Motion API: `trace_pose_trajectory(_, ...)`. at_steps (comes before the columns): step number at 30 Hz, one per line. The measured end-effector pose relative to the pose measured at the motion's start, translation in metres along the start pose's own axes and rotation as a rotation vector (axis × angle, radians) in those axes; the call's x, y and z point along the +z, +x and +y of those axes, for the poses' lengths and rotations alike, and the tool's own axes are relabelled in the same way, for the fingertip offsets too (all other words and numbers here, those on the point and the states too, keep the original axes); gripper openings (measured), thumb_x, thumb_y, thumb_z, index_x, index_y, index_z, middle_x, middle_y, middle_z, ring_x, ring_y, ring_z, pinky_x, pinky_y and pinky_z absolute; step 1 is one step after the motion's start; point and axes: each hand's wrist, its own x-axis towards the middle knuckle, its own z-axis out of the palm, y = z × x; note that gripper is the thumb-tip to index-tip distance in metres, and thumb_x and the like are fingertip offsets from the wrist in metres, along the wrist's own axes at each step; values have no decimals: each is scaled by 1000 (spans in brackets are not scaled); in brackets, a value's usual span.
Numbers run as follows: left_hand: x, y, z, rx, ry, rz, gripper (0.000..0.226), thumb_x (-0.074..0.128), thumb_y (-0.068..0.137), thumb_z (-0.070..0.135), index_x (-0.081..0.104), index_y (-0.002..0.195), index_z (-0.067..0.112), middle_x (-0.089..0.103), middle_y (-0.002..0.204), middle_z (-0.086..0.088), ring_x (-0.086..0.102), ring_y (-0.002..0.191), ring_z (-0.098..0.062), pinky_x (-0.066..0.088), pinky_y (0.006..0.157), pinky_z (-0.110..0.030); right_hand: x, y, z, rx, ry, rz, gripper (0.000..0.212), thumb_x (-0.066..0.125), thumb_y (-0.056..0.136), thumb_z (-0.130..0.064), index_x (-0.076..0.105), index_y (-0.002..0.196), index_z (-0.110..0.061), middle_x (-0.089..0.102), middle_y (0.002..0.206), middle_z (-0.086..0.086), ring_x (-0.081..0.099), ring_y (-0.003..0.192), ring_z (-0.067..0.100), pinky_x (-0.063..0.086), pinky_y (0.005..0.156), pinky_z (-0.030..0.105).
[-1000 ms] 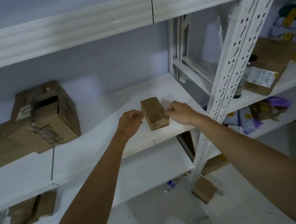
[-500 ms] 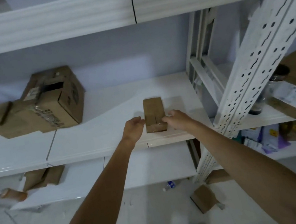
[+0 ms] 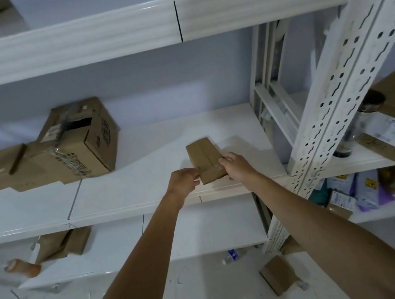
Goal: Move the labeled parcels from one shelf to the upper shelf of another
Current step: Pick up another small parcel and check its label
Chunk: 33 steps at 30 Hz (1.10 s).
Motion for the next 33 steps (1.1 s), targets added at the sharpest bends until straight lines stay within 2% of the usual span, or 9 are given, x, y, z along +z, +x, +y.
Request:
trace_pose_trajectory(3,-4,-1,4,26,-1,7,17,64,96,21,71,102,7,75,111,-16,69,91,-24,54,80,-27,3,-4,0,28,89,63,38,47,105,-32,57,138,-17,61,128,6,61,112,25,55,101,49)
trace_pose_trajectory(6,-9,-6,9,72,-2,-5,17,70,94,27,73,98,11,76,117,-14,70,97,-22,55,92,-32,0,-8,-1,77,241,41,34,50,103,-24,56,135,-16,61,127,7,62,112,25,59,88,41)
trace_pose_trajectory(8,-15,-10,9,82,-37,-31,29,73,92,34,73,110,11,75,117,-9,70,107,-23,54,99,-33,-3,-10,-1,79,297,19,32,53,101,-20,56,132,-17,63,132,12,65,117,28,58,85,37)
trace_pose_trajectory(11,-27,-14,7,93,-106,-85,44,75,91,37,70,126,12,73,125,-8,70,115,-25,51,110,-39,-8,-14,-3,48,384,0,39,60,99,-17,54,138,-14,66,132,16,68,116,30,60,88,36)
trace_pose_trajectory(17,-45,-34,8,177,-100,-187,65,77,87,48,57,141,19,72,131,-5,72,116,-20,51,110,-40,-20,-39,-13,-63,501,-68,49,64,100,-18,49,146,-13,67,132,17,68,117,30,54,105,41)
trace_pose_trajectory(23,-53,-57,19,251,-186,-195,54,74,92,36,56,141,22,76,122,-8,77,107,-20,54,106,-40,-16,-61,-26,-181,509,-151,55,64,100,-17,45,151,-14,64,138,15,62,128,26,44,117,41)
trace_pose_trajectory(27,-62,-67,18,273,-286,-196,43,72,95,22,61,135,17,79,117,-11,77,107,-24,55,105,-40,-16,-73,-38,-237,564,-174,63,68,92,-13,44,151,-15,69,133,13,64,127,25,44,115,38)
trace_pose_trajectory(30,-72,-72,17,293,-330,-197,40,71,95,18,63,134,18,79,118,-11,77,108,-26,55,103,-39,-14,-80,-47,-247,590,-200,55,64,96,-8,47,148,-14,74,123,8,68,120,22,46,113,36)
trace_pose_trajectory(33,-80,-75,16,306,-334,-206,40,70,95,17,64,135,19,78,120,-12,76,109,-27,54,103,-39,-9,-83,-52,-239,569,-218,51,63,98,-12,48,148,-13,74,122,9,69,118,21,47,112,37)
